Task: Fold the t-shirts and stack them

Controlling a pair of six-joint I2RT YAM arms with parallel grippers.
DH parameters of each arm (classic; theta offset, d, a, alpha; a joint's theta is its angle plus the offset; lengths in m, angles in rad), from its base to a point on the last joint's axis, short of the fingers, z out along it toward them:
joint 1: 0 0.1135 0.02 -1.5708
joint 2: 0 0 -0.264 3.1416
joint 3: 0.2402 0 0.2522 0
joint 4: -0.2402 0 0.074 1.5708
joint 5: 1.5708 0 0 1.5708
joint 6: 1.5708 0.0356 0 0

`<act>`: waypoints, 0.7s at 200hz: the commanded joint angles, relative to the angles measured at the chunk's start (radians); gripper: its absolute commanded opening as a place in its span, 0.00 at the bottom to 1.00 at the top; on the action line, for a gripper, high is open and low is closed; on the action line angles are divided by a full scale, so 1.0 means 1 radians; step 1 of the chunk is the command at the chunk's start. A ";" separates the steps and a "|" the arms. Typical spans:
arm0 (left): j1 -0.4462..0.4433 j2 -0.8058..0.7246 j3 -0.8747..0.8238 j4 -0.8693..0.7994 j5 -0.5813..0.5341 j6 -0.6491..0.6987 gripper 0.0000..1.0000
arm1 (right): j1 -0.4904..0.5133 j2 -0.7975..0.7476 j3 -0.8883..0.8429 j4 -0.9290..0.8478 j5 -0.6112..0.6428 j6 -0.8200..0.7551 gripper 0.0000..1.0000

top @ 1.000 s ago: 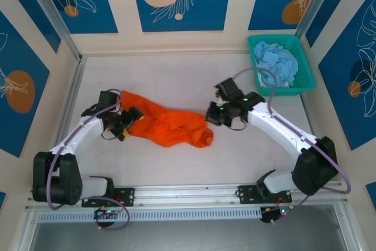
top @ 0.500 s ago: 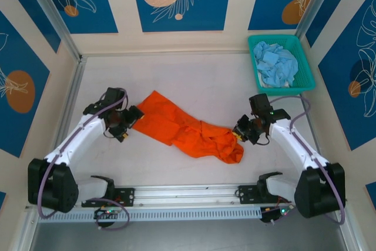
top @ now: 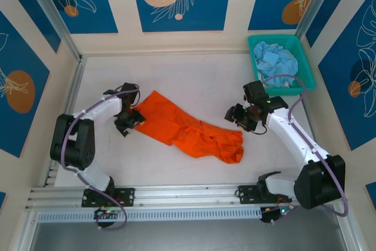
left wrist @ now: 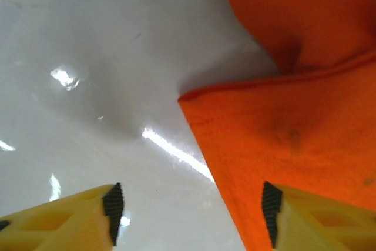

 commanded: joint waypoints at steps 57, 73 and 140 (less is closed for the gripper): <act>0.064 0.172 0.061 0.088 0.068 0.131 0.26 | 0.209 0.302 0.162 -0.019 -0.050 -0.071 0.55; 0.069 0.185 0.068 0.087 0.069 0.153 0.20 | 0.245 0.364 0.193 -0.034 -0.041 -0.068 0.53; 0.076 0.177 0.109 0.058 0.089 0.215 0.00 | 0.330 0.513 0.275 -0.066 0.014 -0.044 0.37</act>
